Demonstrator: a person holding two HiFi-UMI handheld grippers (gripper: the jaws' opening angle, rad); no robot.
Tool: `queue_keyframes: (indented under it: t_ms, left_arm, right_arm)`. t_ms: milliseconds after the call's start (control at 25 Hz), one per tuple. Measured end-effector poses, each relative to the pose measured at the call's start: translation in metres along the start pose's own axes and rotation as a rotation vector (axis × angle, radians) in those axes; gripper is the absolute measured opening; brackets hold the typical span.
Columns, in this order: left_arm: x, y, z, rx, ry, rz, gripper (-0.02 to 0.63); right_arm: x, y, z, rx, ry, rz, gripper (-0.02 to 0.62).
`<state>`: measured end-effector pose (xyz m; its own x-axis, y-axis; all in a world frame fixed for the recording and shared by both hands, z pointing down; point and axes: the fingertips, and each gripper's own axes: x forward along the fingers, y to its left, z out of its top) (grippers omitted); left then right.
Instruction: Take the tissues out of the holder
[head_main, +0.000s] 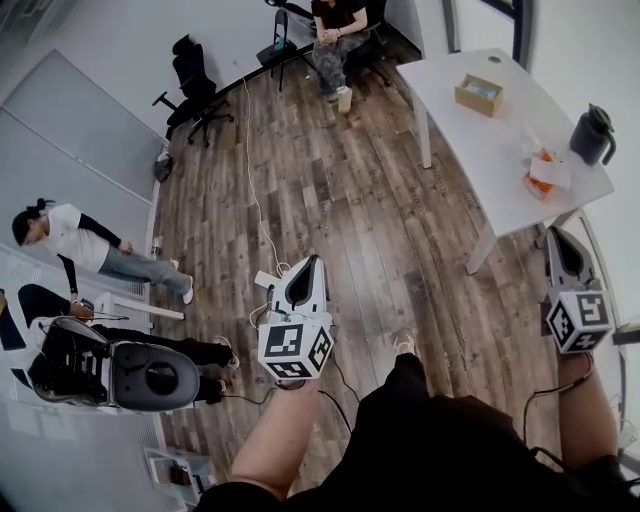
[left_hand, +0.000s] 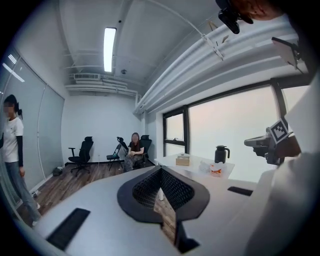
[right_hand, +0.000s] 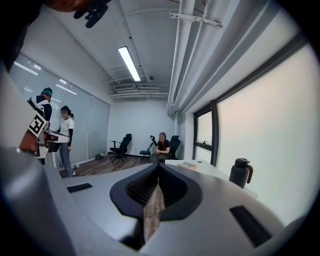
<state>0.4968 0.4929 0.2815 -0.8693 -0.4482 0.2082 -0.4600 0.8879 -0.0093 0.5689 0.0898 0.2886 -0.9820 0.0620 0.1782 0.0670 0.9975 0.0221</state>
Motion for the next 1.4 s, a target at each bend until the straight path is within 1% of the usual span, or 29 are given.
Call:
queue_keyframes:
  t_ms: [200,360,560,720,840,920,1040,1120,1280,1400]
  left_arm:
    - [0.066,0.040,0.017,0.021,-0.003,-0.049,0.003]
    - [0.114,0.082,0.025,0.019,-0.002,-0.074,0.003]
    - [0.163,0.119,0.026,0.035,-0.004,-0.099,0.003]
    - [0.189,0.133,0.027,0.039,-0.005,-0.118,0.003]
    - [0.203,0.148,0.034,0.047,-0.034,-0.106,0.003]
    - [0.215,0.159,0.042,0.053,-0.053,-0.101,0.003]
    - [0.239,0.171,0.052,0.043,-0.068,-0.101,0.003]
    - [0.252,0.176,0.056,0.050,-0.069,-0.099,0.003]
    - [0.286,0.191,0.060,0.056,-0.064,-0.076,0.003]
    - [0.318,0.204,0.060,0.051,-0.043,-0.057,0.003]
  right_arm:
    - [0.063,0.005,0.021,0.015,0.003,-0.037,0.006]
    - [0.114,0.019,0.029,0.012,0.003,-0.038,0.006]
    - [0.157,0.034,0.039,-0.015,-0.001,-0.060,0.006]
    - [0.179,0.033,0.053,-0.025,-0.010,-0.089,0.006]
    - [0.199,0.030,0.053,-0.009,-0.014,-0.116,0.006]
    - [0.217,0.034,0.057,-0.016,-0.020,-0.107,0.006]
    - [0.247,0.037,0.074,-0.033,-0.032,-0.092,0.006]
    - [0.265,0.034,0.079,-0.032,-0.036,-0.085,0.006]
    - [0.310,0.010,0.071,-0.012,-0.048,-0.089,0.006]
    - [0.346,-0.001,0.071,-0.011,-0.035,-0.082,0.006]
